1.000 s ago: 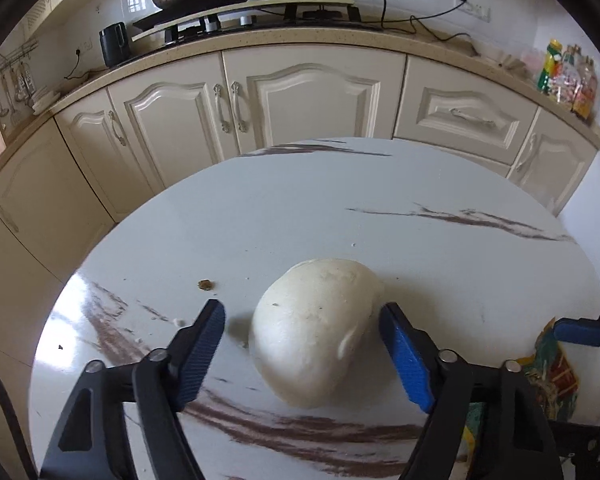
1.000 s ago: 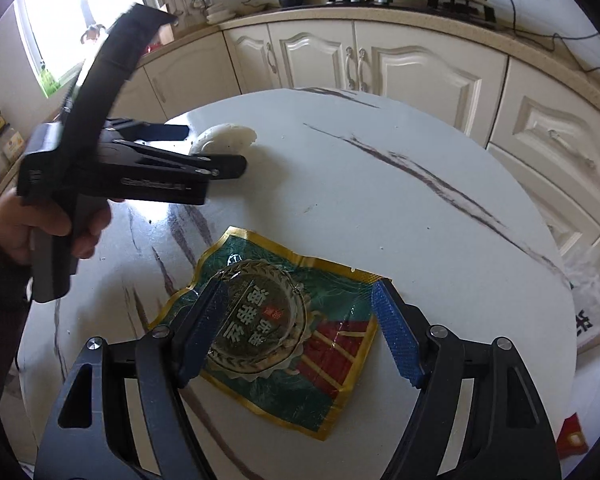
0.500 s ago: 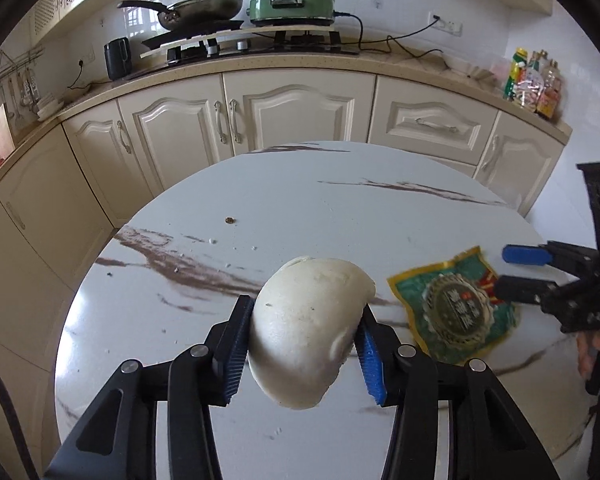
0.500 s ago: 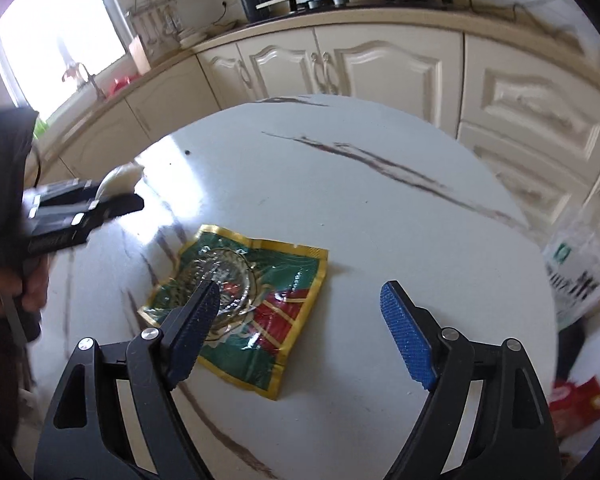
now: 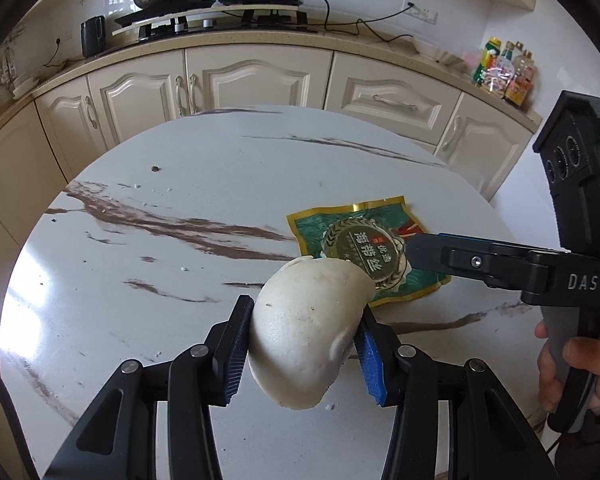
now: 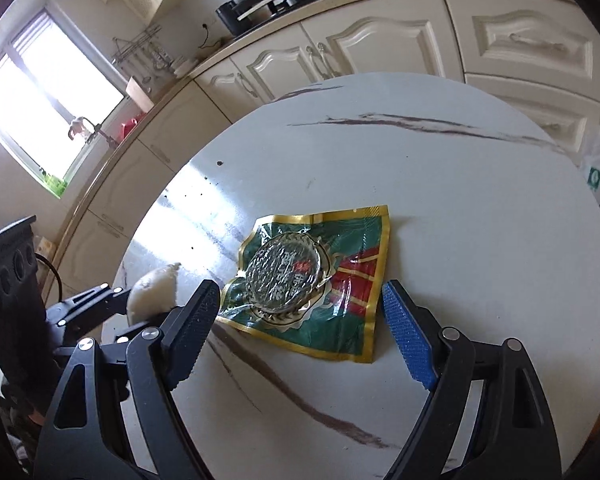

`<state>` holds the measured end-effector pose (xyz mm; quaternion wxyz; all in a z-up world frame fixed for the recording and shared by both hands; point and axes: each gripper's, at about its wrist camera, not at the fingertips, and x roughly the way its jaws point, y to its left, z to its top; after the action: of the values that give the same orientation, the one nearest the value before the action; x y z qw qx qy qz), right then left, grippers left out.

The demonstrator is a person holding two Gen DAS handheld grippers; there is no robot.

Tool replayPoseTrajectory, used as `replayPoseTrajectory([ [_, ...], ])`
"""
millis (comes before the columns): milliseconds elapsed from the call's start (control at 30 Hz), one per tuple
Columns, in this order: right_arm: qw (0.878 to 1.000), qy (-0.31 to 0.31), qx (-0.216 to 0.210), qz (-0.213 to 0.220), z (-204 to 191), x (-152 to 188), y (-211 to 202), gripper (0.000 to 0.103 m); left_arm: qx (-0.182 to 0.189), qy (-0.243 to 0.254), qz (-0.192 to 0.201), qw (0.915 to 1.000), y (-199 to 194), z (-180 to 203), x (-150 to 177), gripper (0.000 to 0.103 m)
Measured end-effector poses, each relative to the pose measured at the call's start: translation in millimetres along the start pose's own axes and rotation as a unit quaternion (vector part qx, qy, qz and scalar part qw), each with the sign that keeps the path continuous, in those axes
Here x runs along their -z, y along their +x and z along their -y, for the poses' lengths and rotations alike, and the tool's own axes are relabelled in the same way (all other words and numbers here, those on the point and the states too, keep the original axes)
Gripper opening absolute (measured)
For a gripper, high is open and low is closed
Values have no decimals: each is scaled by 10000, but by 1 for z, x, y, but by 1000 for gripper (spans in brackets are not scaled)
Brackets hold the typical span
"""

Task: Collect trash
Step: 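Lift the bun and packet off the table and turn toward the blue bucket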

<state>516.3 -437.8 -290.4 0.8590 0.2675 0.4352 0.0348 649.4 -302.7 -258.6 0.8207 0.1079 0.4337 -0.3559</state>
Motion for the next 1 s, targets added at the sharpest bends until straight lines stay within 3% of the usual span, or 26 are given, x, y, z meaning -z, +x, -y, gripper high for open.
replayPoseTrajectory([
  [100,9996,211,-213,-17,4,0,4,71,13,-39,-132,9999,2,-8,-9,45],
  [167,9982,401,-440,-112,10,0,13,44,-90,-29,-130,9999,3,-9,-10,45],
  [467,9933,730,-879,-180,13,-1,31,37,-34,-105,-119,9999,-11,-17,-9,45],
  [500,9896,841,-1141,-253,14,-2,37,34,-21,-93,-101,9999,-12,-17,-8,45],
  [533,9856,949,-1362,-325,14,-1,43,20,-5,-76,-87,9999,-14,-18,-7,45],
  [633,9874,842,-1319,-214,5,-4,51,3,44,-162,-56,9998,-20,-23,-4,45],
  [833,9927,289,-1137,276,-23,-6,30,2,172,-406,233,9988,-49,-42,9,45],
  [1000,9933,-148,-998,556,-58,-5,-3,2,217,-440,649,9967,-101,-51,26,45],
])
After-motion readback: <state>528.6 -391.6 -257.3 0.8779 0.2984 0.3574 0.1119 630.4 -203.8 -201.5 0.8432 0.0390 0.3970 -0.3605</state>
